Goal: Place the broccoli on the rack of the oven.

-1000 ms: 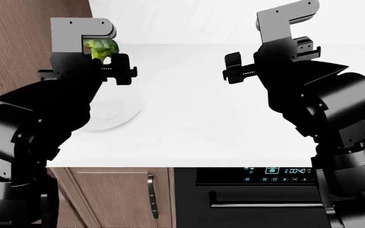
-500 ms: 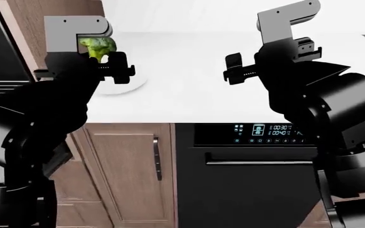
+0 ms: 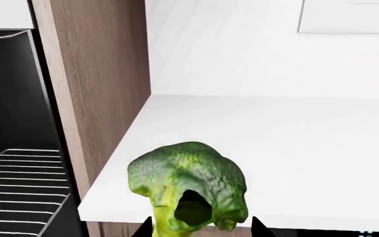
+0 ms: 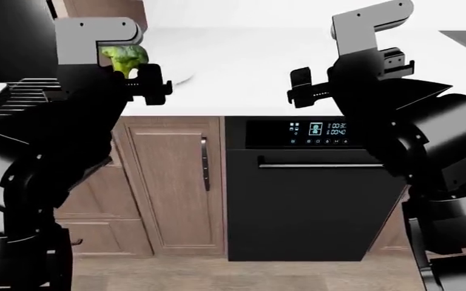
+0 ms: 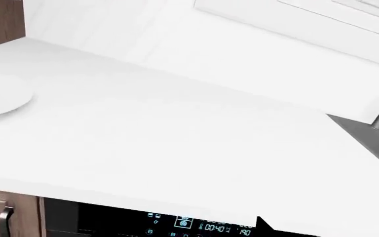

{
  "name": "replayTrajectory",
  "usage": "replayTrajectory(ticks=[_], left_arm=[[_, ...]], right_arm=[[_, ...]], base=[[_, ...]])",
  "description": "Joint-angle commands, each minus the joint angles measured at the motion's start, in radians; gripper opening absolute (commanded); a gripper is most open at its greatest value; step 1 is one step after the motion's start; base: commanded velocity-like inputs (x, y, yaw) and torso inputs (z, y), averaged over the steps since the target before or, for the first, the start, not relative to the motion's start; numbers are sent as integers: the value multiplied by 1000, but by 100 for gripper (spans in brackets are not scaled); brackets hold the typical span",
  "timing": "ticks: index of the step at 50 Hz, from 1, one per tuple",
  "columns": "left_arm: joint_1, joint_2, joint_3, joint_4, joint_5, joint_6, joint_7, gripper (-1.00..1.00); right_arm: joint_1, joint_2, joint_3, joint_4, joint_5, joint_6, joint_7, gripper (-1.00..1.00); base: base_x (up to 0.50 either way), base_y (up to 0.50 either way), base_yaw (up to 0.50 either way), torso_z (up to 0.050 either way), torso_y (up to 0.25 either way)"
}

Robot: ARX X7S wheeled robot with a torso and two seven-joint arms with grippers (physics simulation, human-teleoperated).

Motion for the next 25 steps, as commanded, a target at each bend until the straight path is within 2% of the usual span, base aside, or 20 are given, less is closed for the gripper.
replayTrajectory(ticks=[1, 17, 25], left_arm=[[-5, 2, -3, -3, -8, 5, -13, -100], [4, -7, -2, -7, -12, 17, -12, -100], [6, -10, -3, -7, -16, 19, -13, -100]], right_arm=[[-8, 7, 4, -11, 4, -9, 1, 100], [1, 2, -22, 6, -5, -7, 2, 100], [0, 4, -22, -1, -1, -3, 5, 100]], base=[[0, 0, 0, 0, 0], [0, 18, 0, 0, 0], [0, 327, 0, 0, 0]])
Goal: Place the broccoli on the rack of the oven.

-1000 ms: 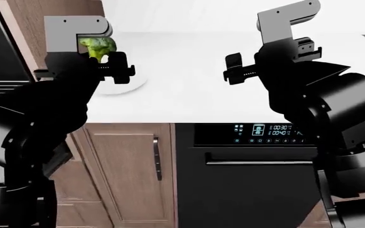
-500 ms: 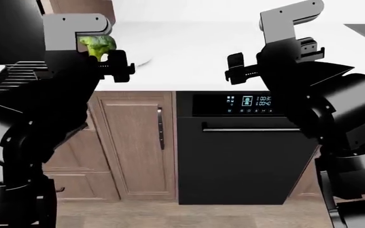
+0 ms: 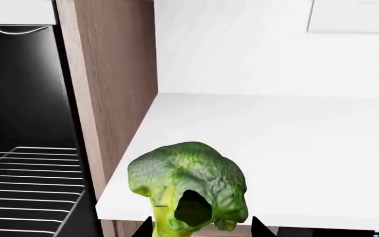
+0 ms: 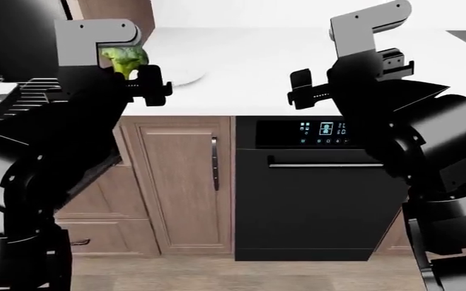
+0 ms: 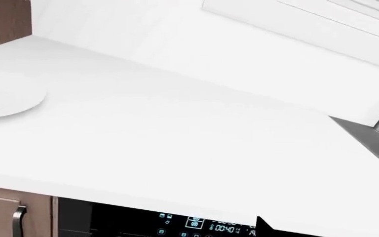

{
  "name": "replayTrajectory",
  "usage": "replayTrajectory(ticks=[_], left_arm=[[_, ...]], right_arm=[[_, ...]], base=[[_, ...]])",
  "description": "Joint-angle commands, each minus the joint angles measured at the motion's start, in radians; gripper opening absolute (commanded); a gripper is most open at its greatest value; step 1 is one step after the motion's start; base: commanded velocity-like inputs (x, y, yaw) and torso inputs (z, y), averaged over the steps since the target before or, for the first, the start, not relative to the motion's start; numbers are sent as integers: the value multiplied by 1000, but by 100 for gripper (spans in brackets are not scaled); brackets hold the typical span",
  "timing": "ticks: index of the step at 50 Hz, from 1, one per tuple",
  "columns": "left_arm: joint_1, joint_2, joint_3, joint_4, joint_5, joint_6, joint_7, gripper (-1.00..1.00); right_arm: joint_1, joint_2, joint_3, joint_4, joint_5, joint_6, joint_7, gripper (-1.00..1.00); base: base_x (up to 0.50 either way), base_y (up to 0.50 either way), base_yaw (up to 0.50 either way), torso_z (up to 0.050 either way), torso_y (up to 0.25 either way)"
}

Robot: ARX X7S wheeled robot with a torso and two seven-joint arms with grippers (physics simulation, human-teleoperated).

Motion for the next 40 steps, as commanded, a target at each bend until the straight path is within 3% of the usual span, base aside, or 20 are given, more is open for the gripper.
replayTrajectory(ticks=[1, 40], left_arm=[[-3, -4, -4, -2, -5, 6, -9, -100], [-1, -14, -11, -6, -24, 13, -19, -100]], right_arm=[[-1, 0, -3, -3, 4, -1, 2, 100], [2, 5, -6, -14, 17, 11, 13, 100]], base=[[0, 379, 0, 0, 0], [0, 379, 0, 0, 0]])
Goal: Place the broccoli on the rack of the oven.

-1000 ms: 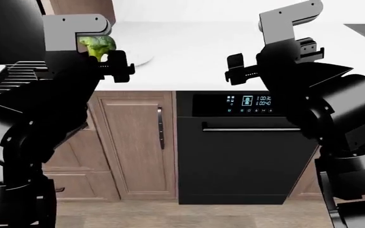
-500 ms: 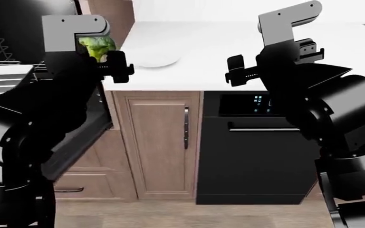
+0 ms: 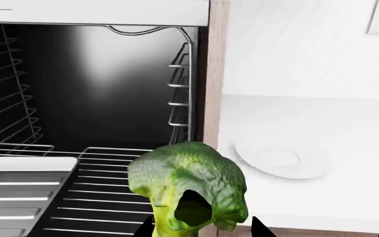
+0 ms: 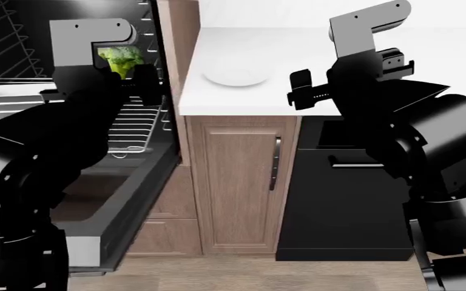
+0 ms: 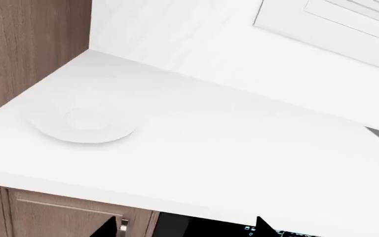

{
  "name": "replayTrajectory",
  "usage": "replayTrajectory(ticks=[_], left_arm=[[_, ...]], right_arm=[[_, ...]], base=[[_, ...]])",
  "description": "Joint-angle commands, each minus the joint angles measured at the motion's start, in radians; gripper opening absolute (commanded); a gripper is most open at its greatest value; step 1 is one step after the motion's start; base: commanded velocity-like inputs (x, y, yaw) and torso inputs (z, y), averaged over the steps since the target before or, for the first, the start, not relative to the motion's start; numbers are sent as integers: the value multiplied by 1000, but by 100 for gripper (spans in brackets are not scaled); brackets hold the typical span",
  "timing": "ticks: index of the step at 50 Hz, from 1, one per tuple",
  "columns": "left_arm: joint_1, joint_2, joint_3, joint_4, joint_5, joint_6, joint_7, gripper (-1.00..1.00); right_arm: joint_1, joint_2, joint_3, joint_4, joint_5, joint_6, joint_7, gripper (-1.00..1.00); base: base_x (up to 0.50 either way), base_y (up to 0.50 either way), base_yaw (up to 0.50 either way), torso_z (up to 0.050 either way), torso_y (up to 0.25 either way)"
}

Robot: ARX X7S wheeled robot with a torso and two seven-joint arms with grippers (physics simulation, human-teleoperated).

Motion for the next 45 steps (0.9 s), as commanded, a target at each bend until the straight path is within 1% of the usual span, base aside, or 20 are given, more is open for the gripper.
replayTrajectory(ticks=[1, 45], left_arm=[[0, -3, -6, 2, -10, 5, -10, -100], [0, -12, -4, -8, -25, 16, -19, -100]], right_arm=[[0, 1, 0, -4, 4, 4, 5, 100], [0, -2, -13, 14, 9, -10, 4, 100]], base=[[0, 379, 0, 0, 0], [0, 378, 0, 0, 0]])
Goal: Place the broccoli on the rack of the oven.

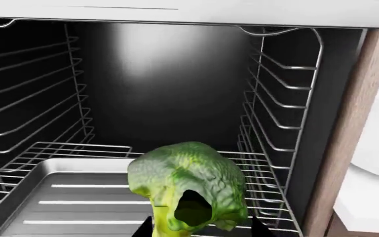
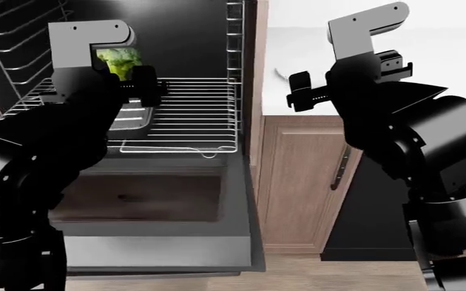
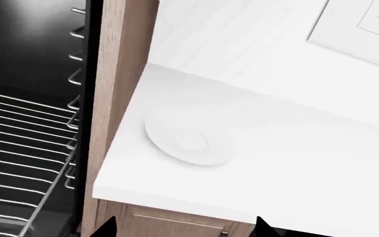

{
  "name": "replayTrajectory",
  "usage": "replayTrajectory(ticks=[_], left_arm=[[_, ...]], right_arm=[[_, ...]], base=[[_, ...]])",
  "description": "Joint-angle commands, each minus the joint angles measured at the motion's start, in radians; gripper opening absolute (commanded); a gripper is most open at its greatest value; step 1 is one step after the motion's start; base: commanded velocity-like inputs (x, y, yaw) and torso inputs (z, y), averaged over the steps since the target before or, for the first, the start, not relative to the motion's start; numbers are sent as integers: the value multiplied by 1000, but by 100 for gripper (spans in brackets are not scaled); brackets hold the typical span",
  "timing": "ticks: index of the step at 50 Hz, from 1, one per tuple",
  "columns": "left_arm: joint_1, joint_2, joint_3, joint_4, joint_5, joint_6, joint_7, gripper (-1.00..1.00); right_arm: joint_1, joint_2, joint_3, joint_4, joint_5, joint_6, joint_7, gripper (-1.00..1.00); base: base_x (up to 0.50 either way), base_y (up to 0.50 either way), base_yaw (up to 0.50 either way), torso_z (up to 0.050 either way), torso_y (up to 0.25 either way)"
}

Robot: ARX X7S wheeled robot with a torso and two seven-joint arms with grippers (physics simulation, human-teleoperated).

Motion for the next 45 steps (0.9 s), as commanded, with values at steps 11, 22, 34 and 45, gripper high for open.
replayTrajectory(ticks=[11, 22, 34, 45], left_arm=[[-6, -4, -4, 1, -14, 3, -13, -100], [-7, -4, -2, 0, -17, 5, -17, -100], [-3, -6, -1, 0, -22, 9, -18, -100], [-2, -7, 5, 0, -24, 13, -19, -100]], right_arm=[[10, -1, -4, 1, 6, 8, 5, 100], [7, -3, -7, 14, 7, -7, -3, 100], [9, -3, -9, 15, 9, -8, -1, 100], [0, -1, 2, 10, 15, -20, 3, 100]], base=[[0, 378, 0, 0, 1], [0, 381, 0, 0, 0], [0, 379, 0, 0, 1], [0, 239, 0, 1, 0]])
